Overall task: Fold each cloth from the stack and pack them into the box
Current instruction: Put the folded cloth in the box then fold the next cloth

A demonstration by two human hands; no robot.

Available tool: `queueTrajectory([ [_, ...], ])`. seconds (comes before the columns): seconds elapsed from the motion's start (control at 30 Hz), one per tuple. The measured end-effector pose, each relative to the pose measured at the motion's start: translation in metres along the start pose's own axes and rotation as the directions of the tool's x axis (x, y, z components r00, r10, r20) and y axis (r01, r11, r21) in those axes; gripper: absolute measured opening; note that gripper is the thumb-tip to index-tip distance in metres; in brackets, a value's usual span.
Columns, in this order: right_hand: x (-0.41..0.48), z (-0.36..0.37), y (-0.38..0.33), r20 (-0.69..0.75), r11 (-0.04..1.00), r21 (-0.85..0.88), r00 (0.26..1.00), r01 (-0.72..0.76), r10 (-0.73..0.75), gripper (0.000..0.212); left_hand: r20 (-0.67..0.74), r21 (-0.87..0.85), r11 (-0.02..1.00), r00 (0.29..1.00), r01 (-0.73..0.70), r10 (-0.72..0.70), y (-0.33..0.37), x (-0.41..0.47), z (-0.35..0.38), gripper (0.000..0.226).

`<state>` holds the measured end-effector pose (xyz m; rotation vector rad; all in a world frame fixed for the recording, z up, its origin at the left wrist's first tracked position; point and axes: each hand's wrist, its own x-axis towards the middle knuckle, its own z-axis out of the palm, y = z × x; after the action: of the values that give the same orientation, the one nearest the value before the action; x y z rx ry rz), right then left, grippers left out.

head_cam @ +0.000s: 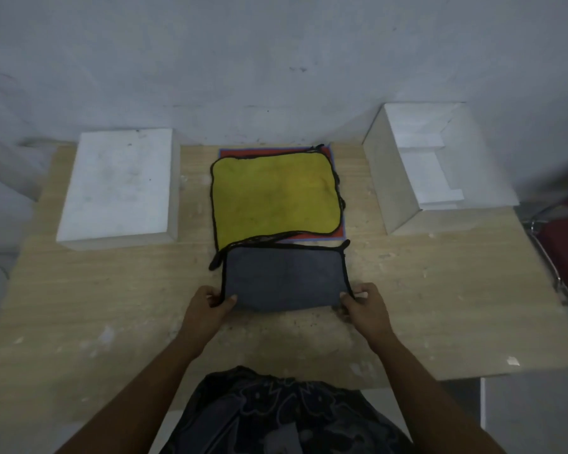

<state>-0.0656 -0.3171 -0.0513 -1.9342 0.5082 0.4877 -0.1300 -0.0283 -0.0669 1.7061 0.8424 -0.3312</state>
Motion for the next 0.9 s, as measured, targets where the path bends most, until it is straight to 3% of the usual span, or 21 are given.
queueTrajectory([
  [0.17, -0.012, -0.021, 0.018, 0.156, 0.998, 0.040, 0.987, 0.042, -0.048, 0.004, 0.132, -0.099, 0.994, 0.989, -0.053, 0.066, -0.010, -0.026, -0.013, 0.017],
  [0.3, -0.013, -0.031, 0.027, 0.318, 0.994, 0.064, 0.946, -0.087, 0.062, 0.015, 0.162, -0.115, 0.993, 0.986, -0.017, 0.036, -0.018, -0.034, -0.019, 0.012],
  [0.4, -0.004, -0.037, 0.023, 0.410, 0.994, 0.038, 0.909, -0.099, 0.074, 0.025, 0.249, -0.117, 0.993, 0.968, 0.017, 0.013, -0.019, -0.035, -0.021, 0.031],
  [0.5, 0.009, -0.037, 0.012, 0.369, 0.997, -0.073, 0.929, 0.001, 0.026, 0.022, 0.220, -0.041, 0.999, 0.975, -0.033, 0.041, -0.015, -0.029, -0.022, 0.033],
  [0.63, 0.023, -0.026, -0.005, 0.234, 0.990, -0.095, 0.969, 0.099, -0.075, 0.008, 0.076, 0.024, 0.997, 0.994, -0.074, 0.072, 0.001, -0.017, -0.020, 0.011],
  [0.73, 0.034, -0.017, -0.010, 0.173, 0.955, -0.236, 0.975, 0.177, -0.138, 0.024, 0.021, 0.031, 0.998, 0.998, -0.063, 0.063, 0.012, -0.003, -0.013, 0.012],
  [0.9, 0.046, 0.003, -0.012, 0.029, 0.917, -0.351, 0.981, 0.188, -0.190, 0.037, -0.082, 0.043, 0.999, 0.997, 0.012, -0.008, 0.016, 0.016, 0.000, 0.016],
])
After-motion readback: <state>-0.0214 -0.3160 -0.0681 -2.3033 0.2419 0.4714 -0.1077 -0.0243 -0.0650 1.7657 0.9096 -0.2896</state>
